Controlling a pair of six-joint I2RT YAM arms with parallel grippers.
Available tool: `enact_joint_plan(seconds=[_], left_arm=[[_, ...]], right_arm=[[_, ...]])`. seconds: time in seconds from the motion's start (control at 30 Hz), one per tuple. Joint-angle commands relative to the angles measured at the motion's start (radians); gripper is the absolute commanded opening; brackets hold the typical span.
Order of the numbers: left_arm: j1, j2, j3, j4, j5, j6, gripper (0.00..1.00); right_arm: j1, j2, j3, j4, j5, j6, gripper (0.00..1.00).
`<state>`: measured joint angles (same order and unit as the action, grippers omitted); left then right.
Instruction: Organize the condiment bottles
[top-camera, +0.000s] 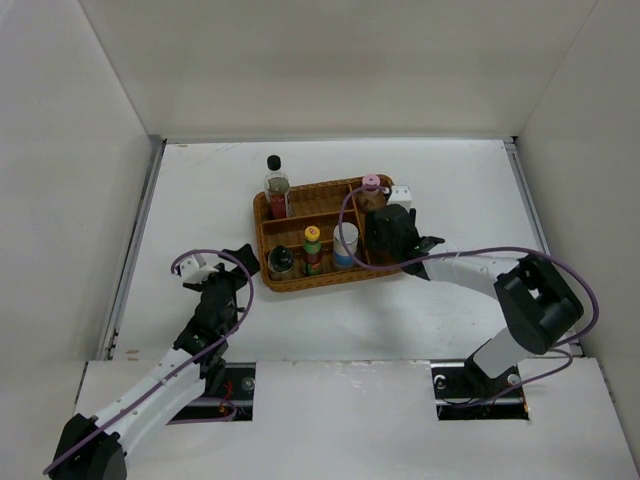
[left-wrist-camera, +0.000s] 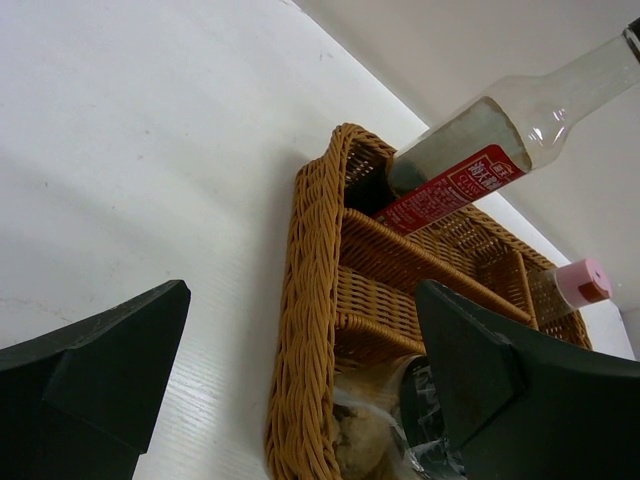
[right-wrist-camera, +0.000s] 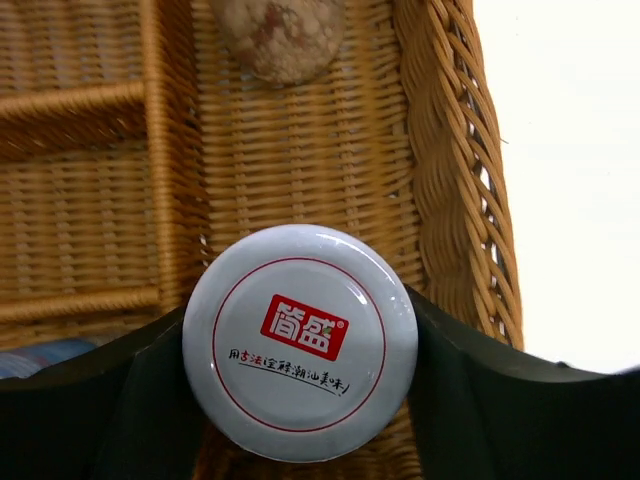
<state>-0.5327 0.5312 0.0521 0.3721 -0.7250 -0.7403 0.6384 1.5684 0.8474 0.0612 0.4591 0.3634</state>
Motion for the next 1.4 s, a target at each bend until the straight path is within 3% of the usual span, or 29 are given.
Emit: enact_joint_plan(seconds=[0.0, 0.1, 0.33, 0.53, 0.73, 0.97, 1.13, 1.37], left_arm=[[0.009, 0.003, -0.003, 0.041, 0.002, -0.005, 1.00], [0.012, 0.003, -0.001, 0.042, -0.002, -0.005, 1.00], [0.032, 0.004, 0.011, 0.031, 0.010, -0.005, 1.00], [0.059, 0.015, 0.064, -0.087, 0.004, -0.014, 1.00], [0.202, 0.130, 0.196, -0.379, 0.058, -0.128, 1.00], [0.380, 0.239, 0.291, -0.538, 0.242, -0.146, 1.00], [0.408, 0.233, 0.324, -0.581, 0.297, -0.142, 1.00], [0.366, 0.173, 0.330, -0.581, 0.288, -0.133, 1.00]], right_arm=[[0.014, -0.024, 0.032, 0.137, 0.029, 0.028, 0.82], [0.014, -0.091, 0.016, 0.129, 0.044, 0.029, 1.00], [-0.050, -0.353, -0.050, 0.057, 0.101, 0.029, 1.00], [-0.205, -0.484, -0.186, 0.081, 0.171, 0.139, 1.00], [-0.292, -0.461, -0.263, 0.065, 0.171, 0.339, 1.00], [-0.329, -0.398, -0.285, 0.045, 0.110, 0.450, 1.00], [-0.346, -0.380, -0.278, 0.046, 0.035, 0.447, 1.00], [-0.343, -0.337, -0.265, 0.058, 0.015, 0.428, 1.00]])
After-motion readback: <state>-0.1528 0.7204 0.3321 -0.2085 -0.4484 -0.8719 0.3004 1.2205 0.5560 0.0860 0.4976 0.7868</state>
